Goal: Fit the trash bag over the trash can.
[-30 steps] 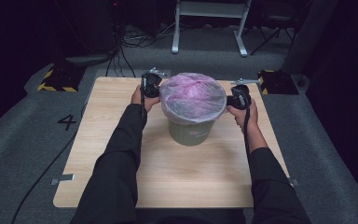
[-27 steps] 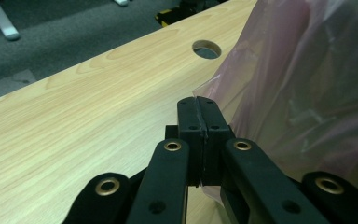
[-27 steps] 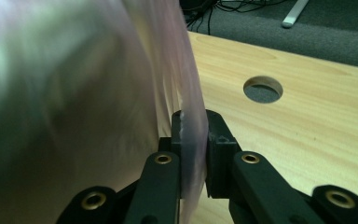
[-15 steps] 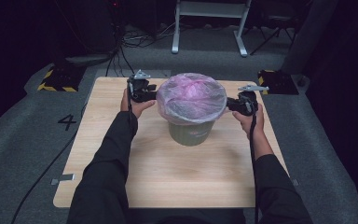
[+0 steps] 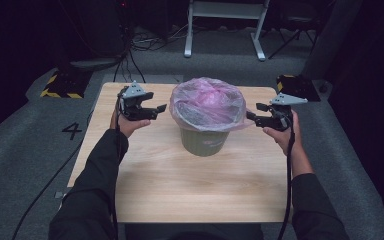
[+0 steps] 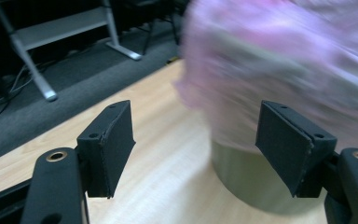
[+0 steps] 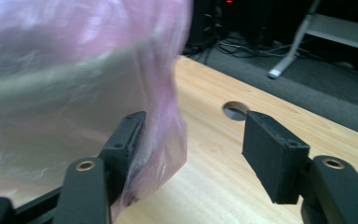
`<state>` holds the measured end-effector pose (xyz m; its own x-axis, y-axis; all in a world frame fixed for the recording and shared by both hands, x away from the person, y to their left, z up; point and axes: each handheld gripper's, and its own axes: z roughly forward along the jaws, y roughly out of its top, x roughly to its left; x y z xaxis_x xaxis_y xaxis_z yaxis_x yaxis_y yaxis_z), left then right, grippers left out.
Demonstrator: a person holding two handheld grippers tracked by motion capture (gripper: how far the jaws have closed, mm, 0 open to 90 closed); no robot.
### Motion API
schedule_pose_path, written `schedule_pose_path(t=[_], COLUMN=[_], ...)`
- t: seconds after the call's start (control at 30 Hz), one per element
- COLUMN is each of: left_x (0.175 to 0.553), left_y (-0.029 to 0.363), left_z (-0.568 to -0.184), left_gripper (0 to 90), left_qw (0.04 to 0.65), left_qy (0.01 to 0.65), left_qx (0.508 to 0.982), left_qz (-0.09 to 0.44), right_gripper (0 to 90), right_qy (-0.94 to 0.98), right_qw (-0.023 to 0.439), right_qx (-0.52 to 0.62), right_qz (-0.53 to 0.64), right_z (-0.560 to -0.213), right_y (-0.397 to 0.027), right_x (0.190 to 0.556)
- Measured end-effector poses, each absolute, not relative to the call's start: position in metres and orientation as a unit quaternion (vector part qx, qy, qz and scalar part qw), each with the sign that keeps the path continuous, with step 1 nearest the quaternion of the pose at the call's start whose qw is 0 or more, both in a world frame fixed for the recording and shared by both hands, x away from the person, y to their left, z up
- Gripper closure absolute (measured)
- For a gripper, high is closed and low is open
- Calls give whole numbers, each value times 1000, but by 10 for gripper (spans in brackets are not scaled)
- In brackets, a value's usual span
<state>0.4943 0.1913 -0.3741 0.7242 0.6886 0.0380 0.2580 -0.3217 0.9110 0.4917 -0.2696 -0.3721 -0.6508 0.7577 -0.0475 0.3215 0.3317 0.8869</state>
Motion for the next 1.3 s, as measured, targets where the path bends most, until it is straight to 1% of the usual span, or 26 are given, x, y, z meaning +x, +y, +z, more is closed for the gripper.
schedule_pose_path(t=[0.03, 0.1, 0.17, 0.23, 0.3, 0.33, 0.37, 0.4, 0.43, 0.47, 0.53, 0.6, 0.67, 0.73, 0.9, 0.97, 1.07, 1.17, 1.2, 1.27, 1.3], left_x=[490, 483, 478, 474, 472, 471, 472, 472, 472, 472, 471, 472, 472, 473, 472, 471, 472, 472, 472, 469, 467], left_y=[188, 182, 176, 168, 161, 158, 156, 155, 154, 153, 152, 152, 152, 150, 147, 146, 144, 145, 145, 149, 149], left_z=[-376, -379, -380, -379, -377, -376, -375, -374, -375, -375, -378, -381, -383, -389, -398, -400, -414, -422, -423, -421, -419], left_gripper=[273, 268, 266, 260, 284, 324, 384, 457, 572, 626, 740, 835, 899, 900, 900, 900, 900, 900, 900, 900, 858], left_qw=[497, 499, 508, 504, 502, 499, 500, 500, 502, 501, 497, 495, 496, 496, 491, 491, 469, 464, 472, 492, 493], left_qy=[291, 279, 267, 257, 246, 246, 241, 236, 229, 223, 218, 220, 219, 220, 214, 214, 217, 220, 223, 222, 223], left_qx=[791, 796, 797, 802, 805, 804, 804, 806, 808, 811, 814, 815, 815, 816, 822, 822, 834, 836, 831, 819, 817], left_qz=[208, 200, 188, 191, 201, 210, 211, 211, 208, 204, 207, 204, 203, 199, 193, 194, 191, 192, 192, 193, 200], right_gripper=[375, 370, 358, 351, 375, 402, 431, 481, 556, 586, 682, 747, 799, 837, 870, 876, 891, 890, 883, 818, 755], right_qy=[786, 796, 800, 805, 808, 810, 814, 818, 821, 823, 823, 823, 823, 824, 829, 830, 831, 832, 831, 827, 823], right_qw=[237, 235, 243, 243, 249, 241, 236, 235, 227, 216, 204, 195, 187, 185, 174, 173, 170, 171, 171, 173, 173], right_qx=[334, 311, 300, 286, 287, 288, 289, 288, 286, 286, 286, 287, 287, 288, 289, 290, 293, 300, 303, 306, 306], right_qz=[463, 464, 460, 460, 451, 450, 445, 440, 440, 442, 447, 450, 453, 451, 446, 445, 440, 434, 433, 439, 446], right_z=[-372, -370, -368, -367, -368, -369, -370, -372, -374, -376, -380, -384, -388, -393, -406, -409, -414, -421, -422, -421, -419], right_y=[-269, -266, -263, -260, -258, -257, -255, -254, -252, -252, -251, -250, -249, -247, -244, -242, -240, -241, -241, -244, -246], right_x=[488, 482, 475, 471, 468, 468, 469, 469, 469, 470, 471, 471, 470, 470, 471, 472, 473, 476, 477, 476, 474])
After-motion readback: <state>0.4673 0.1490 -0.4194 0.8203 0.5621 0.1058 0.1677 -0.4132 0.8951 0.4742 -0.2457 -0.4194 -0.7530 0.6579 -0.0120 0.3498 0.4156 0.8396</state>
